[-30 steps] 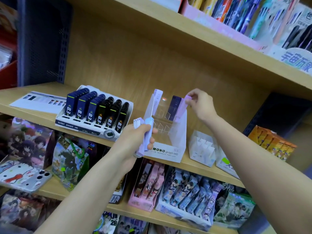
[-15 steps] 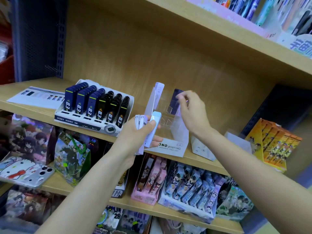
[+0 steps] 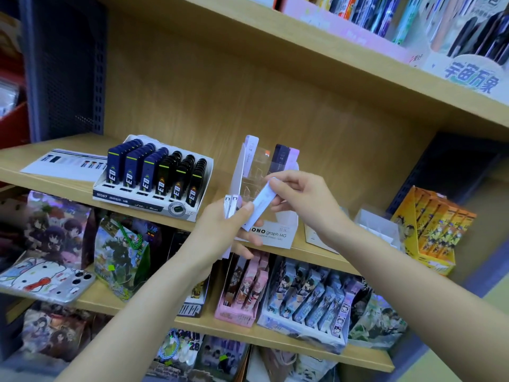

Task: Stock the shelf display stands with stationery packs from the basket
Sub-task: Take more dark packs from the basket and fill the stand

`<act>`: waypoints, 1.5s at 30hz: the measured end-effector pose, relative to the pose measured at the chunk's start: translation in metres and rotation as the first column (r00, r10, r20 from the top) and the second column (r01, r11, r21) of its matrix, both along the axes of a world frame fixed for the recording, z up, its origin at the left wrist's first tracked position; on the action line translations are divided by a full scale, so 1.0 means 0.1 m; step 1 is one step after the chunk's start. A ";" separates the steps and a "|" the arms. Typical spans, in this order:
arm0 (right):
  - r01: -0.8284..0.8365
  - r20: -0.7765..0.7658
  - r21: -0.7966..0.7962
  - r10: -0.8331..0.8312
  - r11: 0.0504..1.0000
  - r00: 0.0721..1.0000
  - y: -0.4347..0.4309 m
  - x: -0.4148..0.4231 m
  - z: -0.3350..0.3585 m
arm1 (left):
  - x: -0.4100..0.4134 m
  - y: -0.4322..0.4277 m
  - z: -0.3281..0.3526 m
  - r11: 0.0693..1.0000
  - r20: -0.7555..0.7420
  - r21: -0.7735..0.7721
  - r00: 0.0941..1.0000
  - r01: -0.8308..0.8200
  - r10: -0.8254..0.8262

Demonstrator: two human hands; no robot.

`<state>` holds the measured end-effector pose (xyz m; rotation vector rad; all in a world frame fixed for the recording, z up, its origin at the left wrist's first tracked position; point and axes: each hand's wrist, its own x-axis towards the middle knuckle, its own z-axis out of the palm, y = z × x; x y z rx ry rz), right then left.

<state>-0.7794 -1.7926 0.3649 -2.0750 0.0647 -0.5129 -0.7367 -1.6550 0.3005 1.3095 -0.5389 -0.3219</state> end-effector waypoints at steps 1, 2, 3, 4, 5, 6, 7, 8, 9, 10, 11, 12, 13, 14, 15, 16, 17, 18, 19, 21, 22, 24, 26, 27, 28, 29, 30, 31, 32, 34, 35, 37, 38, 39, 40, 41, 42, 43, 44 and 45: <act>-0.027 -0.008 0.011 0.027 1.000 1.000 0.00 -0.03 0.01 | 0.00 0.01 0.00 1.000 0.028 0.020 0.999 -0.020 0.020; -0.052 -0.028 0.010 0.053 0.999 0.998 0.00 -0.06 0.01 | -0.01 0.02 0.00 0.998 0.050 0.039 0.998 -0.043 0.041; -0.070 -0.051 -0.006 0.070 0.997 0.996 0.01 -0.08 0.02 | 0.00 0.02 -0.02 0.996 0.059 0.058 0.997 -0.062 0.058; -0.077 -0.067 -0.033 0.075 0.996 0.995 0.01 -0.09 0.04 | 0.00 0.03 -0.03 0.995 0.055 0.068 0.996 -0.071 0.067; -0.067 -0.062 -0.059 0.063 0.996 0.996 0.00 -0.08 0.05 | 0.01 0.03 -0.04 0.995 0.042 0.070 0.997 -0.075 0.072; -0.034 -0.029 -0.079 0.031 0.996 0.999 -0.02 -0.06 0.08 | 0.02 0.04 -0.05 0.995 0.025 0.067 0.997 -0.077 0.076; 0.022 0.032 -0.098 -0.019 0.995 0.999 -0.05 -0.01 0.11 | 0.04 0.05 -0.06 0.994 0.004 0.065 0.996 -0.085 0.085; 0.094 0.111 -0.116 -0.081 0.989 0.990 -0.10 0.05 0.14 | 0.07 0.07 -0.06 0.993 -0.031 0.068 0.995 -0.095 0.098; 0.171 0.196 -0.138 -0.143 0.976 0.970 -0.15 0.12 0.18 | 0.12 0.08 -0.06 0.992 -0.089 0.069 0.990 -0.105 0.111; 0.241 0.270 -0.162 -0.191 0.957 0.943 -0.19 0.19 0.21 | 0.16 0.08 -0.06 0.993 -0.160 0.054 0.981 -0.106 0.113; 0.296 0.330 -0.189 -0.223 0.936 0.917 -0.24 0.27 0.24 | 0.20 0.08 -0.06 0.994 -0.227 0.025 0.968 -0.103 0.106; 0.336 0.372 -0.214 -0.242 0.917 0.896 -0.29 0.36 0.26 | 0.23 0.09 -0.04 0.995 -0.274 -0.006 0.957 -0.100 0.094; 0.367 0.399 -0.240 -0.253 0.899 0.881 -0.33 0.45 0.28 | 0.25 0.09 -0.03 0.994 -0.295 -0.030 0.951 -0.103 0.089; 0.388 0.413 -0.262 -0.261 0.883 0.873 -0.38 0.55 0.29 | 0.26 0.09 -0.02 0.993 -0.294 -0.051 0.952 -0.108 0.088; 0.401 0.411 -0.279 -0.269 0.872 0.871 -0.42 0.64 0.29 | 0.26 0.10 -0.01 0.991 -0.284 -0.072 0.955 -0.114 0.090; 0.408 0.399 -0.289 -0.278 0.866 0.874 -0.46 0.73 0.30 | 0.26 0.12 0.00 0.988 -0.270 -0.092 0.959 -0.120 0.092; 0.410 0.383 -0.294 -0.287 0.863 0.878 -0.49 0.82 0.31 | 0.25 0.13 0.01 0.987 -0.255 -0.104 0.962 -0.125 0.095; 0.409 0.368 -0.299 -0.291 0.862 0.883 -0.50 0.89 0.32 | 0.24 0.14 0.01 0.986 -0.236 -0.106 0.967 -0.127 0.099; 0.401 0.352 -0.308 -0.288 0.863 0.891 -0.52 0.96 0.33 | 0.23 0.15 0.02 0.986 -0.219 -0.103 0.970 -0.128 0.103; 0.363 0.305 -0.361 -0.259 0.859 0.916 -0.52 1.06 0.33 | 0.25 0.16 0.00 0.986 -0.180 -0.109 0.978 -0.124 0.103; 0.337 0.272 -0.403 -0.240 0.851 0.932 -0.52 1.10 0.32 | 0.26 0.15 0.00 0.986 -0.164 -0.113 0.981 -0.124 0.104; 0.294 0.213 -0.474 -0.216 0.830 0.953 -0.50 1.17 0.30 | 0.28 0.12 -0.01 0.986 -0.142 -0.109 0.984 -0.125 0.109; 0.281 0.196 -0.502 -0.209 0.818 0.958 -0.49 1.24 0.31 | 0.30 0.10 -0.02 0.988 -0.142 -0.096 0.984 -0.124 0.110; 0.280 0.191 -0.501 -0.211 0.819 0.959 -0.49 1.27 0.32 | 0.31 0.10 -0.02 0.988 -0.149 -0.094 0.983 -0.121 0.106; 0.278 0.184 -0.497 -0.213 0.822 0.960 -0.49 1.29 0.34 | 0.32 0.09 -0.03 0.988 -0.156 -0.094 0.982 -0.119 0.103; 0.273 0.175 -0.493 -0.213 0.826 0.961 -0.50 1.32 0.35 | 0.33 0.09 -0.03 0.989 -0.161 -0.095 0.982 -0.118 0.101; 0.267 0.169 -0.493 -0.210 0.828 0.963 -0.51 1.34 0.36 | 0.34 0.09 -0.03 0.988 -0.163 -0.098 0.981 -0.119 0.102; 0.260 0.166 -0.500 -0.203 0.826 0.965 -0.52 1.36 0.36 | 0.35 0.09 -0.03 0.988 -0.161 -0.098 0.982 -0.120 0.103; 0.255 0.167 -0.511 -0.196 0.821 0.966 -0.52 1.37 0.36 | 0.37 0.09 -0.04 0.988 -0.154 -0.095 0.982 -0.123 0.108; 0.257 0.171 -0.546 -0.194 0.797 0.966 -0.55 1.38 0.37 | 0.39 0.09 -0.04 0.988 -0.138 -0.084 0.984 -0.128 0.116; 0.259 0.167 -0.575 -0.198 0.776 0.966 -0.57 1.39 0.38 | 0.39 0.10 -0.04 0.988 -0.139 -0.083 0.983 -0.129 0.117; 0.237 0.135 -0.636 -0.197 0.735 0.971 -0.60 1.38 0.40 | 0.40 0.09 -0.05 0.988 -0.156 -0.090 0.981 -0.128 0.113; 0.216 0.115 -0.654 -0.187 0.725 0.976 -0.60 1.38 0.40 | 0.41 0.09 -0.05 0.988 -0.163 -0.091 0.980 -0.128 0.112; 0.195 0.098 -0.666 -0.175 0.720 0.980 -0.61 1.38 0.39 | 0.41 0.09 -0.05 0.988 -0.168 -0.090 0.979 -0.128 0.112; 0.181 0.089 -0.680 -0.165 0.710 0.982 -0.61 1.39 0.38 | 0.41 0.09 -0.06 0.988 -0.172 -0.089 0.979 -0.129 0.113; 0.176 0.088 -0.698 -0.160 0.694 0.983 -0.61 1.39 0.36 | 0.41 0.09 -0.06 0.988 -0.176 -0.089 0.978 -0.130 0.113; 0.183 0.100 -0.716 -0.161 0.674 0.982 -0.62 1.40 0.34 | 0.42 0.09 -0.06 0.988 -0.178 -0.088 0.978 -0.130 0.113; 0.203 0.122 -0.726 -0.167 0.657 0.978 -0.63 1.42 0.33 | 0.42 0.09 -0.06 0.988 -0.179 -0.088 0.978 -0.128 0.111; 0.231 0.151 -0.729 -0.178 0.644 0.972 -0.64 1.43 0.32 | 0.42 0.09 -0.06 0.988 -0.178 -0.085 0.978 -0.126 0.109; 0.263 0.181 -0.731 -0.193 0.629 0.964 -0.65 1.44 0.31 | 0.42 0.09 -0.06 0.989 -0.178 -0.082 0.978 -0.123 0.107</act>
